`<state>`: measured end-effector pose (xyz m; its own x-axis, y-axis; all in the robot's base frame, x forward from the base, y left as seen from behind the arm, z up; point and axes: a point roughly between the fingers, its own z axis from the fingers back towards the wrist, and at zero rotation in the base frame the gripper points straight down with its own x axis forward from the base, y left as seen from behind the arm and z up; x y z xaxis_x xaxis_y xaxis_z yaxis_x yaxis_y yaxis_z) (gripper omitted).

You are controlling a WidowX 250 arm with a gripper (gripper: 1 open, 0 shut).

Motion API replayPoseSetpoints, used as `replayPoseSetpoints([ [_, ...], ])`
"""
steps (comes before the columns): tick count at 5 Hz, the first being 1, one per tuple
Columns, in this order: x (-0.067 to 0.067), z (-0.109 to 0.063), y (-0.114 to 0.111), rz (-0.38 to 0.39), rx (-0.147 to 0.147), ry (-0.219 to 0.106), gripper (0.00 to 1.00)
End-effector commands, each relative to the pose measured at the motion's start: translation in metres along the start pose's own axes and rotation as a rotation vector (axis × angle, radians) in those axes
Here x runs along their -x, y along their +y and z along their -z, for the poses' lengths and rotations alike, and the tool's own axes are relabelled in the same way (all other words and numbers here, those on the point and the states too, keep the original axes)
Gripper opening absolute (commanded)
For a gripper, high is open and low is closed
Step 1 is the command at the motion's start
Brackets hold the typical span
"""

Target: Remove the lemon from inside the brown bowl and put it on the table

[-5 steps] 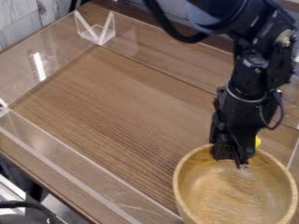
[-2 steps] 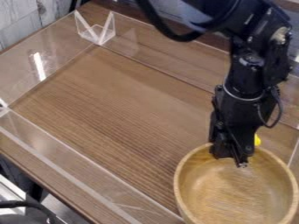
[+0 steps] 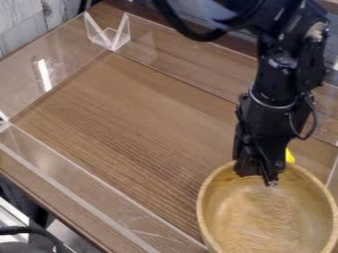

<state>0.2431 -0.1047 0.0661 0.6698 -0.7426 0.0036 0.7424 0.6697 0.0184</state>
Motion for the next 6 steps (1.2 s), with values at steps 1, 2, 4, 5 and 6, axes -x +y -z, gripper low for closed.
replayPoseSetpoints([
  [1, -0.008, -0.024, 0.007, -0.027, -0.027, -0.072, 0.0],
  [2, -0.005, -0.028, 0.008, -0.023, -0.024, -0.074, 0.0],
  [4, 0.0, -0.038, 0.011, -0.016, -0.021, -0.083, 0.0],
  [5, 0.002, -0.04, 0.013, -0.015, -0.02, -0.088, 0.0],
  [6, 0.005, -0.042, 0.015, -0.017, -0.02, -0.092, 0.0],
])
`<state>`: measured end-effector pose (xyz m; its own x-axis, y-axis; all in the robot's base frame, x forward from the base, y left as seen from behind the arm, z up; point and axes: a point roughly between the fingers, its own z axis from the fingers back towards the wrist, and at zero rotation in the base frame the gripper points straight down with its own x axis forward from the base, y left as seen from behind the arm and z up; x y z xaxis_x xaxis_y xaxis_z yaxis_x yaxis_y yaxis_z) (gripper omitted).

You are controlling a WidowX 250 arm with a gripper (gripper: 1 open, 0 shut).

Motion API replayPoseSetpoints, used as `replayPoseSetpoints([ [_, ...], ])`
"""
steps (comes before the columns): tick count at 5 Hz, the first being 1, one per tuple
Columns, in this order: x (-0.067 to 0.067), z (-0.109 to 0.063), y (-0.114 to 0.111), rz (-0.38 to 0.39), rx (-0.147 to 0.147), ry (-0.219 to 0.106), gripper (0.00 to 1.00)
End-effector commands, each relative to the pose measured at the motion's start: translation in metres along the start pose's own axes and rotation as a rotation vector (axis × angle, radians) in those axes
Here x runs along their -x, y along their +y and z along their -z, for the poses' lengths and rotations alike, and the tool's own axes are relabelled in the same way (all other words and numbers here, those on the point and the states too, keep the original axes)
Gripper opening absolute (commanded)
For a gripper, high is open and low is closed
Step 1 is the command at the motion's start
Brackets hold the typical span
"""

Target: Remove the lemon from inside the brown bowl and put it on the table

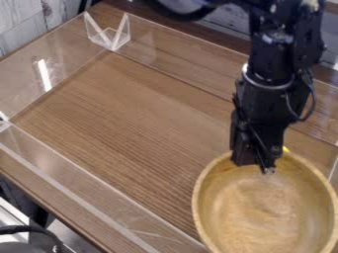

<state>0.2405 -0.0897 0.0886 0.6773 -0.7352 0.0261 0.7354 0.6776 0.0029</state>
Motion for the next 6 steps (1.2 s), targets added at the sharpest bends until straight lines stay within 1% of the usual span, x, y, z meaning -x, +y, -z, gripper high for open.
replayPoseSetpoints([
  [1, -0.0067, -0.0189, 0.0082, -0.005, -0.035, -0.072, 0.0],
  [6, 0.001, -0.023, 0.0124, -0.01, -0.027, -0.073, 0.0],
])
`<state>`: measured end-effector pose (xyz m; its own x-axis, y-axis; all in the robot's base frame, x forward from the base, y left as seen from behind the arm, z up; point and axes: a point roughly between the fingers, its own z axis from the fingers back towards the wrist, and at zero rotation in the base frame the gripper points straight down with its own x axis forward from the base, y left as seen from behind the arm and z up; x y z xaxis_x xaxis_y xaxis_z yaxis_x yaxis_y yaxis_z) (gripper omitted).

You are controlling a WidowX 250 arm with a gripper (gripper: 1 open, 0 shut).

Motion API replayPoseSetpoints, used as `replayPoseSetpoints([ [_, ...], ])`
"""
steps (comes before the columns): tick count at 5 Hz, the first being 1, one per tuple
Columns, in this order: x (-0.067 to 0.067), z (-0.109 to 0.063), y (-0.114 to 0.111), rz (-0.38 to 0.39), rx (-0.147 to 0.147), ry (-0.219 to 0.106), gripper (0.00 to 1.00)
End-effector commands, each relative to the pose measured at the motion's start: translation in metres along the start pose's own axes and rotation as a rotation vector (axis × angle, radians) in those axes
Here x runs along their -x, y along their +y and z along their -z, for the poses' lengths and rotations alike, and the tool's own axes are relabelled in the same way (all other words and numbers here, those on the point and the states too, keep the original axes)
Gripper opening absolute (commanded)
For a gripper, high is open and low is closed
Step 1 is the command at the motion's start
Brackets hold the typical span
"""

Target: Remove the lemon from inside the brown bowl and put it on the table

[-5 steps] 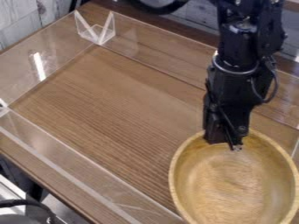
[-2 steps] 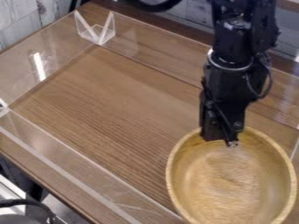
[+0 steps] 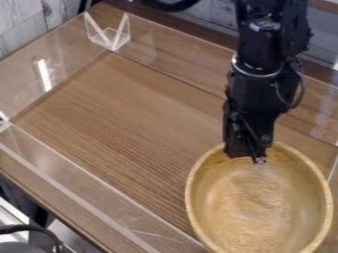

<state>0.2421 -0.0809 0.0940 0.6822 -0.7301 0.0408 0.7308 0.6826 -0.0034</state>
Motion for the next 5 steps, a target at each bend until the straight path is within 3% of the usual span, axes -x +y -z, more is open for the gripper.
replayPoseSetpoints([
  [1, -0.003, -0.017, 0.006, -0.004, -0.033, -0.059, 0.0],
  [5, -0.003, -0.002, 0.01, -0.021, -0.037, -0.061, 0.0],
])
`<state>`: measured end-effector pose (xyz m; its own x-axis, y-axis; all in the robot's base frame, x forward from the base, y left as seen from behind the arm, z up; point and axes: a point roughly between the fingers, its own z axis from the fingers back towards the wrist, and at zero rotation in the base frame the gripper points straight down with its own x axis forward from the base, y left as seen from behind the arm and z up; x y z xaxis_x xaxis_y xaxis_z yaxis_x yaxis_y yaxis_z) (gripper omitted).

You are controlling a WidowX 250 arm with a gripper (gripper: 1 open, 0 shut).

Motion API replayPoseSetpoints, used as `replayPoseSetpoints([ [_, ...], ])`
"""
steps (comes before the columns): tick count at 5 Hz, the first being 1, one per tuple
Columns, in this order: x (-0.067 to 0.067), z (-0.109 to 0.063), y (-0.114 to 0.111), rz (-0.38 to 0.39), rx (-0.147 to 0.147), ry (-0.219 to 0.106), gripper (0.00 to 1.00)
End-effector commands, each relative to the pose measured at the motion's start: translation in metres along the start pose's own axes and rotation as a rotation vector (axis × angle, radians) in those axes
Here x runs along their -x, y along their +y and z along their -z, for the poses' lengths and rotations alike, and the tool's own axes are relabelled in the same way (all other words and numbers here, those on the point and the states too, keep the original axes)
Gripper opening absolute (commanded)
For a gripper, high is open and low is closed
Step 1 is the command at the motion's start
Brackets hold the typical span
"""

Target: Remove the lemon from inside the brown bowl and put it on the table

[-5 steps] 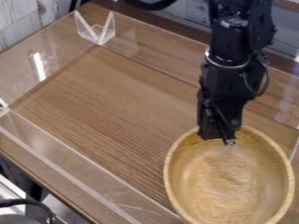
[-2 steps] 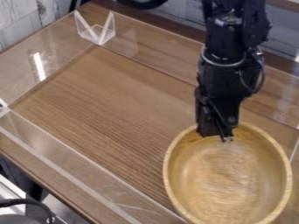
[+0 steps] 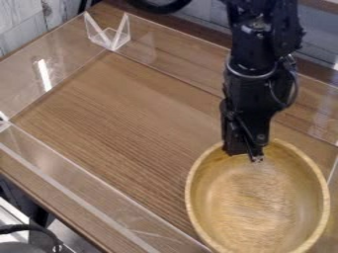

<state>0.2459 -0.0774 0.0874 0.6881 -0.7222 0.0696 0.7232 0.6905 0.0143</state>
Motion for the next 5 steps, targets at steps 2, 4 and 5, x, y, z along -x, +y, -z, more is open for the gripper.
replayPoseSetpoints([
  [2, 0.001, -0.011, 0.011, -0.033, -0.026, -0.028, 0.0],
  [4, 0.003, -0.015, 0.017, -0.054, -0.031, -0.03, 0.0],
  [5, 0.004, -0.016, 0.019, -0.067, -0.034, -0.032, 0.0],
])
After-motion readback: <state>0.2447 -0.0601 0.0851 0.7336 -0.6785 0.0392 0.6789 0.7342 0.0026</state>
